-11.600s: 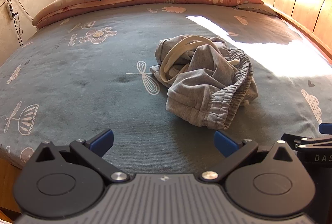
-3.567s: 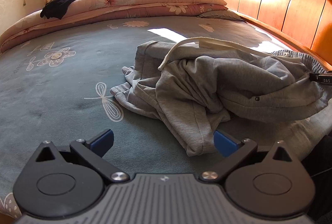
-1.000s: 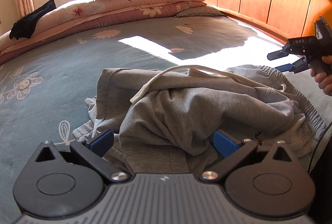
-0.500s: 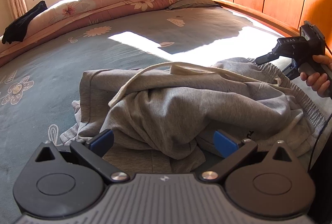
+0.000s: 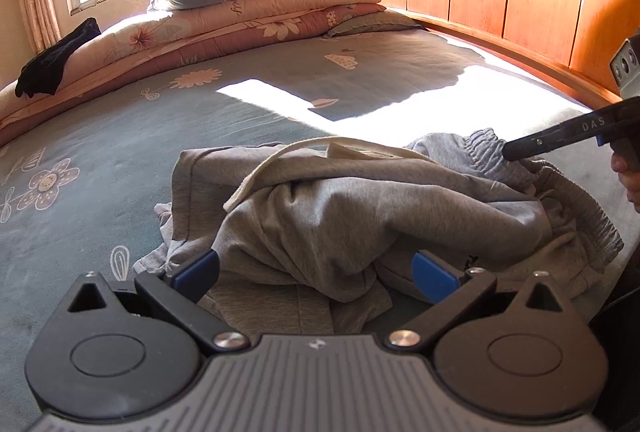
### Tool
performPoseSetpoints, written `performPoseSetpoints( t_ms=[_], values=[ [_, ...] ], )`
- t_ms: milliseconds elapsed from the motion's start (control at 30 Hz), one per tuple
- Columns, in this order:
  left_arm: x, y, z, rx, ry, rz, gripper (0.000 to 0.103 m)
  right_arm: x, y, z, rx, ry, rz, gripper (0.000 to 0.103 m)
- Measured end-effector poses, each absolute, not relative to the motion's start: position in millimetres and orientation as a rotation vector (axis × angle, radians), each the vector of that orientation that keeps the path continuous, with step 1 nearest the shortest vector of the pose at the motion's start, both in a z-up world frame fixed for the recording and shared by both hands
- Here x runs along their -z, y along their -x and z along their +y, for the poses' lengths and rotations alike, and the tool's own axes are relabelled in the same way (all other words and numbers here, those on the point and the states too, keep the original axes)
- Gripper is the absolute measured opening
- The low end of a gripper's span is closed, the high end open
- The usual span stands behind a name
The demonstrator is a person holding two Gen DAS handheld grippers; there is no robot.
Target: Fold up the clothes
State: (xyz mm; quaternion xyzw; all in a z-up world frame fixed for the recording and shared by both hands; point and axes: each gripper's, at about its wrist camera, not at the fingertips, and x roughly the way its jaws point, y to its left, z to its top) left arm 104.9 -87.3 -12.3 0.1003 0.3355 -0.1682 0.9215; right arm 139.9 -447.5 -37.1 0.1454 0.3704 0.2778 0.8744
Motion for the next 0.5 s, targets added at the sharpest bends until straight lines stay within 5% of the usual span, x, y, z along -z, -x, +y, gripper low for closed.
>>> performPoseSetpoints(
  t_ms=[233,400,500],
  values=[
    [5.2,-88.4,-79.0,0.335,-0.189,0.666,0.102,38.3,-99.8,-409.8,-0.575,-0.142,0.816,0.025],
    [1.3,-78.8,-73.9,0.331,-0.200,0.647,0.102,32.4,-105.2,-436.1,-0.484,-0.266,0.768,0.052],
    [3.0,-79.7,-71.7,0.317,-0.191,0.656,0.102,38.0,-118.2,-456.4,-0.412,-0.381,0.763,0.057]
  ],
)
